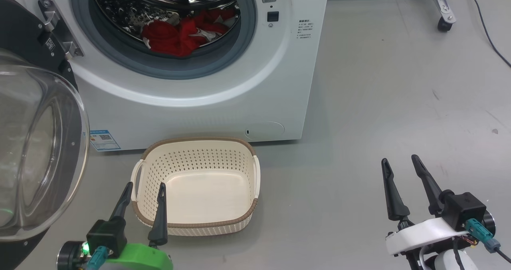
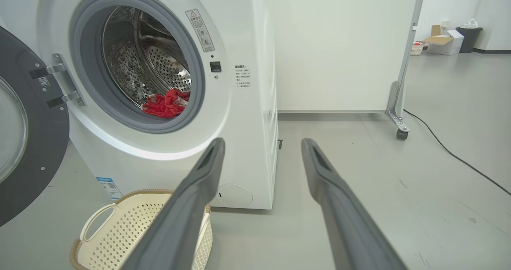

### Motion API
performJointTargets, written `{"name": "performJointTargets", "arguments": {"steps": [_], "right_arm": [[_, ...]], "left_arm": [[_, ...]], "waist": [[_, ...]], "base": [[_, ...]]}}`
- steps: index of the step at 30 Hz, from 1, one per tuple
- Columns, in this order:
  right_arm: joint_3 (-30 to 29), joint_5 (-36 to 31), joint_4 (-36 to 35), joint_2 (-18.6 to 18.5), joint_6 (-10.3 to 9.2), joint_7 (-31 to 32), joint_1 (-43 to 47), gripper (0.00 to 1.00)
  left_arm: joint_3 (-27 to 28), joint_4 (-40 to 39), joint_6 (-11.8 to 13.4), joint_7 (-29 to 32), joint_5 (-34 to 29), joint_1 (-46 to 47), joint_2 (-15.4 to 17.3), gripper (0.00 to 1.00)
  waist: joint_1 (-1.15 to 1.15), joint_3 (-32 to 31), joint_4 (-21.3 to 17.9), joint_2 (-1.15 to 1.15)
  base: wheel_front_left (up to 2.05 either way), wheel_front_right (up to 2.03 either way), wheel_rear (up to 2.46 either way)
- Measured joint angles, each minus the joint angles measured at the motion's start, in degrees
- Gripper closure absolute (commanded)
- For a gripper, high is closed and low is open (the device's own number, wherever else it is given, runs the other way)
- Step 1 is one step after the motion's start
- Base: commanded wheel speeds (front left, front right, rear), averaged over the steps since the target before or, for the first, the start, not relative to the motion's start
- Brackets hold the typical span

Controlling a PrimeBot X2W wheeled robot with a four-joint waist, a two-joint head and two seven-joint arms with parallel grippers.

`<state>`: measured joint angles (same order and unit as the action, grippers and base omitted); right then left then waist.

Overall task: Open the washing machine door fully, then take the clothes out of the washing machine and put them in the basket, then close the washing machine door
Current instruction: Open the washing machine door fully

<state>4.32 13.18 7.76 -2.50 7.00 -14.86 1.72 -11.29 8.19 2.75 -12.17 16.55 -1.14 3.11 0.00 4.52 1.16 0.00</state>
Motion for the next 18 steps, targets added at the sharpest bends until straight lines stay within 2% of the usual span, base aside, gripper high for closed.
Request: {"name": "performJointTargets", "arguments": {"steps": [18], "right_arm": [[1.2,0.9,0.0,0.1,0.0,0.0,0.0,0.0]], "left_arm": [[0.3,-0.6,1.0,0.0,-0.1,0.0,0.0,0.0]], "waist": [[0.0,-0.1,-0.4,0.0]], "base": [[0.03,-0.03,0.0]]}}
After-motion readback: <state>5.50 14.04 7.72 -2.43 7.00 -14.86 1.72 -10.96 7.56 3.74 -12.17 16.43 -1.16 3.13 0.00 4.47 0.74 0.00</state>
